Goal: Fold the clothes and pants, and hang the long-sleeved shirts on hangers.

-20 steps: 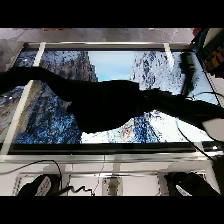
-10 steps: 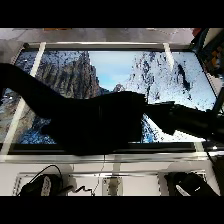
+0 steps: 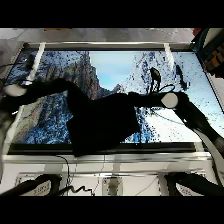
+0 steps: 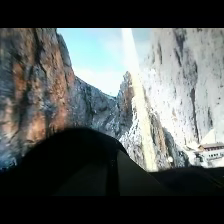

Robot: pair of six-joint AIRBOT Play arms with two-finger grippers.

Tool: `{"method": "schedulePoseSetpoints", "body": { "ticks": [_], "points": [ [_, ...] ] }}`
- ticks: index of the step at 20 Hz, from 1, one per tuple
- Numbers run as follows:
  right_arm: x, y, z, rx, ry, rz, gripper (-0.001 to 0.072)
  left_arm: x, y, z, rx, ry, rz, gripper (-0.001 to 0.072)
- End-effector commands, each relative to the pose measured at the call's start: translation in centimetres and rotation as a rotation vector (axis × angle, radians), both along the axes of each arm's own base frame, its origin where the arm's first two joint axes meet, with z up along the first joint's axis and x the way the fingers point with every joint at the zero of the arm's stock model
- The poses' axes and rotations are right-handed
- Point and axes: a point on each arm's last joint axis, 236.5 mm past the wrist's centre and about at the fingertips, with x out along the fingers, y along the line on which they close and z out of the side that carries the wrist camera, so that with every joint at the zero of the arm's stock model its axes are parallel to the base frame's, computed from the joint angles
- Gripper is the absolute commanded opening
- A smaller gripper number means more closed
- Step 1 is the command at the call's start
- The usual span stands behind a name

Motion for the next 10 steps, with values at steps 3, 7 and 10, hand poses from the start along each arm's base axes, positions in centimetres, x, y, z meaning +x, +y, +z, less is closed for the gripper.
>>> {"method": "schedulePoseSetpoints", "body": {
  "ticks": [3, 7, 10],
  "points": [
    [8.5, -8.3, -3.9, 0.064, -0.053, -0.297, 0.0037, 7.8, -5.2, -8.0, -0.013, 0.046, 0.026, 0.0017],
    [10.4, -10.2, -3.9, 0.055, -0.114, -0.359, 0.0040, 10.0, -6.2, -6.5, 0.003, -0.044, 0.073, 0.0079],
    [11.8, -11.4, -2.6, 0.060, -0.194, -0.409, 0.0389, 9.8, -6.8, -6.4, 0.003, -0.048, 0.066, 0.0701]
  ]
}}
